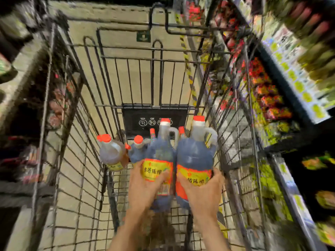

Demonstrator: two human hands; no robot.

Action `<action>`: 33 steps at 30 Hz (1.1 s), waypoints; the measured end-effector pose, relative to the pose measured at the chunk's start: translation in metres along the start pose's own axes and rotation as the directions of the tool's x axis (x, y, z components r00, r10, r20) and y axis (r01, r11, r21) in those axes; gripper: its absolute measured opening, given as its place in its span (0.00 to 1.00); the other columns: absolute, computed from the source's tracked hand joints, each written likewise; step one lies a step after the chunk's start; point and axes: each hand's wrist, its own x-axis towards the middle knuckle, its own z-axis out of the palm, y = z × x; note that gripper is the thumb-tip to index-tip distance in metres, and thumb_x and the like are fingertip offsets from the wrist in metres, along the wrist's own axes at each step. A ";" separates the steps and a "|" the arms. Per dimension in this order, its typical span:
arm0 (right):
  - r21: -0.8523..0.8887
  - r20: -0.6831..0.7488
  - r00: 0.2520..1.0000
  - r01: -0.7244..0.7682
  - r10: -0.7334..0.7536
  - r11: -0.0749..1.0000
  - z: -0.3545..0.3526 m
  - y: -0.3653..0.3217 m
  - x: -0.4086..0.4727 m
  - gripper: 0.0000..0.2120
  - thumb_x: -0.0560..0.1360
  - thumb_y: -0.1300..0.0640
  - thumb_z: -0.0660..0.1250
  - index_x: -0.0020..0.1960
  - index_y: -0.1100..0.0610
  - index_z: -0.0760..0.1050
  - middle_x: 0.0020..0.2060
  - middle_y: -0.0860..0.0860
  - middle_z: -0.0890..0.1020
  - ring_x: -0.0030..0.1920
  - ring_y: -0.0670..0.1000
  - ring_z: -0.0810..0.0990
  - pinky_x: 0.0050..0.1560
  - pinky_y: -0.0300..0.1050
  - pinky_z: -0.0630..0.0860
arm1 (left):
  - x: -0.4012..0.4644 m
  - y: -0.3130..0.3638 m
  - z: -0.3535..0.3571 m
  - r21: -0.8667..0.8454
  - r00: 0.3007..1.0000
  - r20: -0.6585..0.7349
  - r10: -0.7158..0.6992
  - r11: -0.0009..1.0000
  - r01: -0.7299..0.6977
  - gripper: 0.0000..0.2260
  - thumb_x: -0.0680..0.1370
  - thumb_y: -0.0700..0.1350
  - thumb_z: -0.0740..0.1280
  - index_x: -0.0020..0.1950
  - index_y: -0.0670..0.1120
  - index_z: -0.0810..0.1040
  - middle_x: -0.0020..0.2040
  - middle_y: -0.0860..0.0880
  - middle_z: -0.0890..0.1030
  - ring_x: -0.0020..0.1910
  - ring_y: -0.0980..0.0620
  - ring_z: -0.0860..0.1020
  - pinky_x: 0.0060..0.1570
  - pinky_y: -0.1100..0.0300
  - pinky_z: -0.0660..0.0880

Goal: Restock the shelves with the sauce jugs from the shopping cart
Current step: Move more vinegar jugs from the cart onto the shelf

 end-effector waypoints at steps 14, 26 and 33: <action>0.287 -0.022 0.987 0.157 -0.157 0.945 -0.162 -0.133 -0.047 0.26 0.63 0.55 0.78 0.55 0.52 0.68 0.47 0.50 0.79 0.43 0.50 0.76 0.43 0.39 0.67 | -0.105 0.174 -0.054 -0.290 0.979 -0.038 0.198 0.936 -0.200 0.27 0.63 0.54 0.77 0.55 0.52 0.67 0.46 0.52 0.80 0.45 0.52 0.80 0.50 0.50 0.77; 0.344 -0.255 0.913 0.393 -0.317 0.853 -0.301 -0.179 -0.128 0.30 0.63 0.54 0.78 0.61 0.58 0.72 0.48 0.51 0.79 0.50 0.53 0.78 0.51 0.47 0.72 | -0.243 0.276 -0.091 -0.469 0.903 -0.067 0.424 0.786 -0.404 0.28 0.64 0.55 0.76 0.58 0.48 0.69 0.52 0.46 0.79 0.49 0.49 0.79 0.53 0.52 0.75; 0.300 -0.453 0.832 0.481 -0.321 0.824 -0.357 -0.176 -0.183 0.31 0.63 0.53 0.79 0.61 0.60 0.72 0.49 0.54 0.81 0.49 0.55 0.80 0.50 0.47 0.73 | -0.297 0.300 -0.093 -0.579 0.829 0.079 0.554 0.702 -0.414 0.28 0.54 0.61 0.73 0.49 0.53 0.68 0.48 0.47 0.81 0.44 0.50 0.80 0.49 0.52 0.76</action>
